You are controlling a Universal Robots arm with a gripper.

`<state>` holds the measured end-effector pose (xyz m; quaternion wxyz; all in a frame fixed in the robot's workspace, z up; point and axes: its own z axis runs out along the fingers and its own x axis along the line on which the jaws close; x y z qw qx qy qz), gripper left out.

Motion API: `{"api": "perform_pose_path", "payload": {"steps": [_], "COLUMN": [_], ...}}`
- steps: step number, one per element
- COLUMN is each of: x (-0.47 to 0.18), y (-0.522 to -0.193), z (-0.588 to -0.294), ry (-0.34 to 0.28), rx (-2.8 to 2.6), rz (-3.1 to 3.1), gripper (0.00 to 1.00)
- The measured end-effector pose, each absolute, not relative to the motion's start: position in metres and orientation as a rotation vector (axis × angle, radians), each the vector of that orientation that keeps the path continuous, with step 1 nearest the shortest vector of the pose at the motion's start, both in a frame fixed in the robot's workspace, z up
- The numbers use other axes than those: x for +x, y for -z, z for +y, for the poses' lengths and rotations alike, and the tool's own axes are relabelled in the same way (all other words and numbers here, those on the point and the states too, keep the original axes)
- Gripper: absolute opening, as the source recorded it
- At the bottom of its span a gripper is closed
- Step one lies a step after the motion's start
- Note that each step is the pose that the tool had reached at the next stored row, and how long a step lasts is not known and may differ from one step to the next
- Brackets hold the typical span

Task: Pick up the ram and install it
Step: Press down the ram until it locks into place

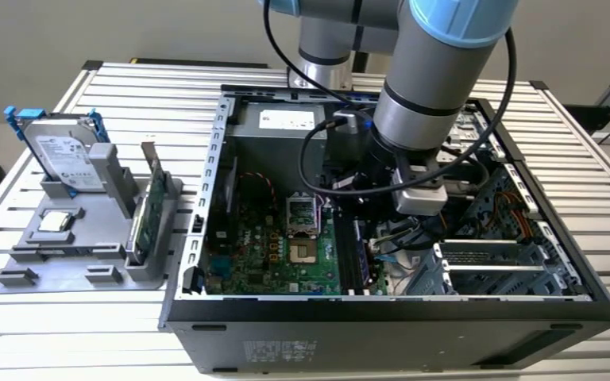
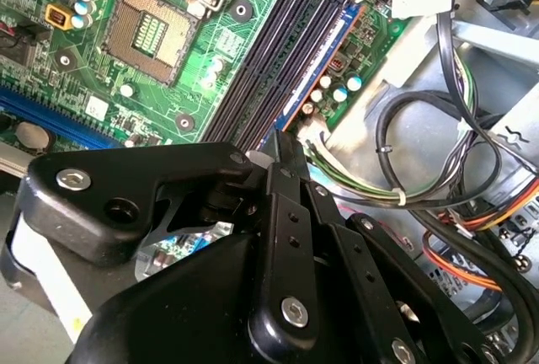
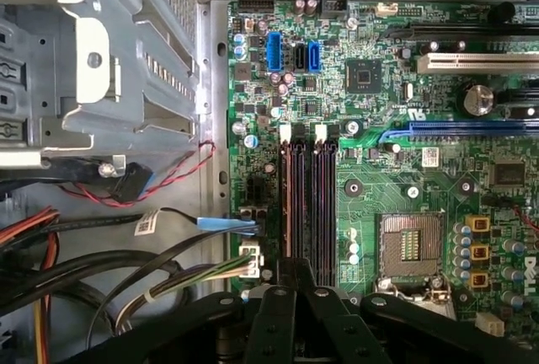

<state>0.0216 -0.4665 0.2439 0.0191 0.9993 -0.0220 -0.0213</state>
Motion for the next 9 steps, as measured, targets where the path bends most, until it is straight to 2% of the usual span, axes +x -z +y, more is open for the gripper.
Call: {"api": "perform_pose_path", "payload": {"steps": [9], "x": [0.0216], "y": [-0.2438], "z": [-0.4665], "ry": [0.067], "rx": [3.101], "rz": [-0.121], "gripper": [0.0]}}
